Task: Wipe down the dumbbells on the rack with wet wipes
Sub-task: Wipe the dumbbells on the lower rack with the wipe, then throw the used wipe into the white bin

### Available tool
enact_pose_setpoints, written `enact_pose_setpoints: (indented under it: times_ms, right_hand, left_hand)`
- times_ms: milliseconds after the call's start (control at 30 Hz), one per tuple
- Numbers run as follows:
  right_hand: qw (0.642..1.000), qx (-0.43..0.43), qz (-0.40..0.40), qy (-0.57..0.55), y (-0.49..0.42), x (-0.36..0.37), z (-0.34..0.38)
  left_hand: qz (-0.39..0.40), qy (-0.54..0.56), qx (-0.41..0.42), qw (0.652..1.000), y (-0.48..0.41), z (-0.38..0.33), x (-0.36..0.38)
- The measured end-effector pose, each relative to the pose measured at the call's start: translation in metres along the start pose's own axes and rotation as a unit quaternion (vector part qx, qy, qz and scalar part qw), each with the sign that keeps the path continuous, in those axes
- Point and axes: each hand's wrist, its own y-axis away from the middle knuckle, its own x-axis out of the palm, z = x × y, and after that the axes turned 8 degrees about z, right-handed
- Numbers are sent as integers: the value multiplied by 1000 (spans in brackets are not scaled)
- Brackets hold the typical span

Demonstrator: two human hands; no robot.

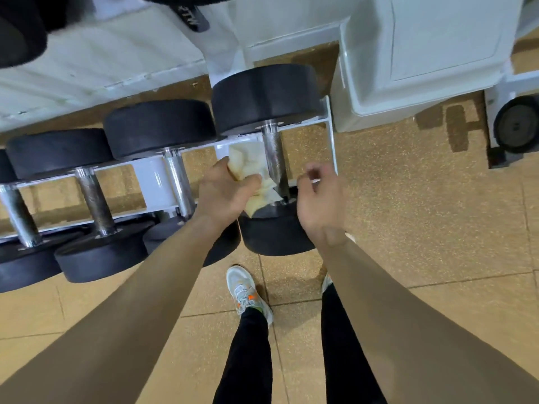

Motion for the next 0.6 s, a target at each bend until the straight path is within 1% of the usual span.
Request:
enact_pose_setpoints:
  times_ms: [33, 100, 167, 200, 267, 300, 333, 400, 433, 500, 533, 600]
  right_hand:
    - [999, -23, 17, -16, 4, -9, 2]
    - [995, -45, 50, -79, 12, -31, 6]
    - [987, -64, 71, -132, 15, -58, 9]
    - [987, -78, 73, -121, 13, -74, 7]
    - [992, -89, 65, -65, 1, -107, -1]
    - [994, -91, 61, -28, -9, -124, -8]
    - [994, -89, 60, 7, -20, -141, -14]
    - [995, -66, 58, 47, -41, -171, -24]
    - [997, -46, 55, 36, -52, -184, -29]
    - [998, 17, 43, -38, -72, -205, -37]
    - [996, 44, 35, -68, -81, -215, -40]
    - [991, 81, 14, -104, -97, -231, -44]
  left_hand:
    - [24, 43, 12, 999, 13, -17, 4]
    - [102, 126, 9, 987, 30, -49, 20]
    - [187, 219, -12, 957, 33, -78, 44]
    - [229, 273, -27, 934, 32, -93, 55]
    - [298, 362, -59, 881, 27, -119, 77]
    - [320, 363, -72, 872, 21, -130, 88]
    - [329, 331, -80, 881, 14, -139, 99]
    - [315, 205, -79, 923, 2, -159, 119]
    - [294, 143, -73, 942, -7, -170, 130]
    - [231, 42, -28, 972, -25, -192, 150]
    - [192, -6, 11, 981, -37, -203, 160]
    - [130, -89, 70, 985, -62, -223, 178]
